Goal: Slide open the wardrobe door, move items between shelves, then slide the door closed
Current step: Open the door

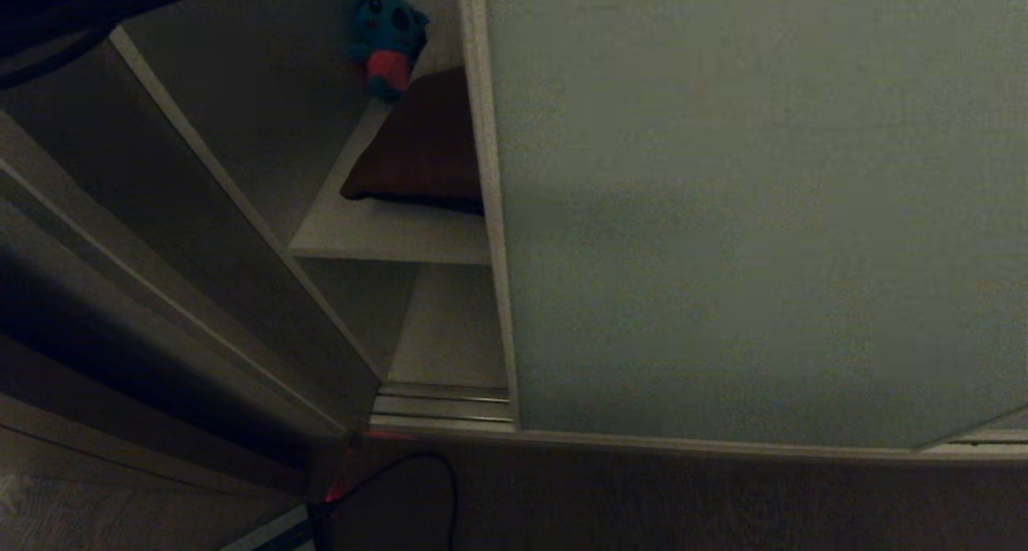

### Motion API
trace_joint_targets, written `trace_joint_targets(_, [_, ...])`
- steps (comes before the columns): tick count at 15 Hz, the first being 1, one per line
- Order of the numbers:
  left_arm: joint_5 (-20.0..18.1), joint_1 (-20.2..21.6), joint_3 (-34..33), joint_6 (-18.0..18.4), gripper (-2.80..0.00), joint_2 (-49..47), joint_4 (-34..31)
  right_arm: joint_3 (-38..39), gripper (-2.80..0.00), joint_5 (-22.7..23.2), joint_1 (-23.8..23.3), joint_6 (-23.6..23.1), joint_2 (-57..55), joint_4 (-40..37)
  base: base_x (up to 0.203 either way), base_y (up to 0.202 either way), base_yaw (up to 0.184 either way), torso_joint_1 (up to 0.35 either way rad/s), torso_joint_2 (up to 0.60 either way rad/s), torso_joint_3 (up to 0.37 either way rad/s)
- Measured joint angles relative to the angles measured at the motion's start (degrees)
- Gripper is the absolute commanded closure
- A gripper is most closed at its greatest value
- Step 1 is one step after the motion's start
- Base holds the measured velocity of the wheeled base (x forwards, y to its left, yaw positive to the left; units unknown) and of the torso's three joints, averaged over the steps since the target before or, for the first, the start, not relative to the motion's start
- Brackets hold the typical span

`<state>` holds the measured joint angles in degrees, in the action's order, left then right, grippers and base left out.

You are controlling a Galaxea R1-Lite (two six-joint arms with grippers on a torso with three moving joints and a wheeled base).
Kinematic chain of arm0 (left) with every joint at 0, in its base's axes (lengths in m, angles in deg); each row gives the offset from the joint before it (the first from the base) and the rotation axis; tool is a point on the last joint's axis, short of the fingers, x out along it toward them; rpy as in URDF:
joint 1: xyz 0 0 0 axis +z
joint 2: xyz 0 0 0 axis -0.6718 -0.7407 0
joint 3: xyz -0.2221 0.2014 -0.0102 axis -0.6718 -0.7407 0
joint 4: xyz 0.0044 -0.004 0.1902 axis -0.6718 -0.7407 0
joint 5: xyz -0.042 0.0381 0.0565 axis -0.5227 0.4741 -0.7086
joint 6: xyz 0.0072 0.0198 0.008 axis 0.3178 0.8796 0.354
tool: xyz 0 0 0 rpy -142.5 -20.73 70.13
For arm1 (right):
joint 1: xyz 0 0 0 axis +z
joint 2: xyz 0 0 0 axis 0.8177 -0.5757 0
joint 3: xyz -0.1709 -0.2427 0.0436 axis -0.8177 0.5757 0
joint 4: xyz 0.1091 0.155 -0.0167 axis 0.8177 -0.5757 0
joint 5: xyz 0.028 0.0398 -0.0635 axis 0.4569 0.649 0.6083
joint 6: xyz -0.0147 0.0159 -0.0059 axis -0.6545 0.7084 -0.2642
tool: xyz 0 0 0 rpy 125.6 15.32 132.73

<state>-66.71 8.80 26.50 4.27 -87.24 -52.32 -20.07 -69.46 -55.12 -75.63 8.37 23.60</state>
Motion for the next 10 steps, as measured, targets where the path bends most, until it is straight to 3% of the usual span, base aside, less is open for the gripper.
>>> trace_joint_targets(4, [1.9,-5.1,1.4,0.0,0.0,-2.3,-0.3,0.0,0.0,0.0,0.0,0.0,0.0,0.0,0.0,0.0,0.0,0.0,0.0,0.0])
trace_joint_targets(7, [6.0,-7.0,5.1,0.8,0.0,-6.4,-0.1,0.0,0.0,0.0,0.0,0.0,0.0,0.0,0.0,0.0,0.0,0.0,0.0,0.0])
trace_joint_targets(10, [7.7,-8.8,9.5,2.3,0.0,-11.1,-0.5,0.0,0.0,0.0,0.0,0.0,0.0,0.0,0.0,0.0,0.0,0.0,0.0,0.0])
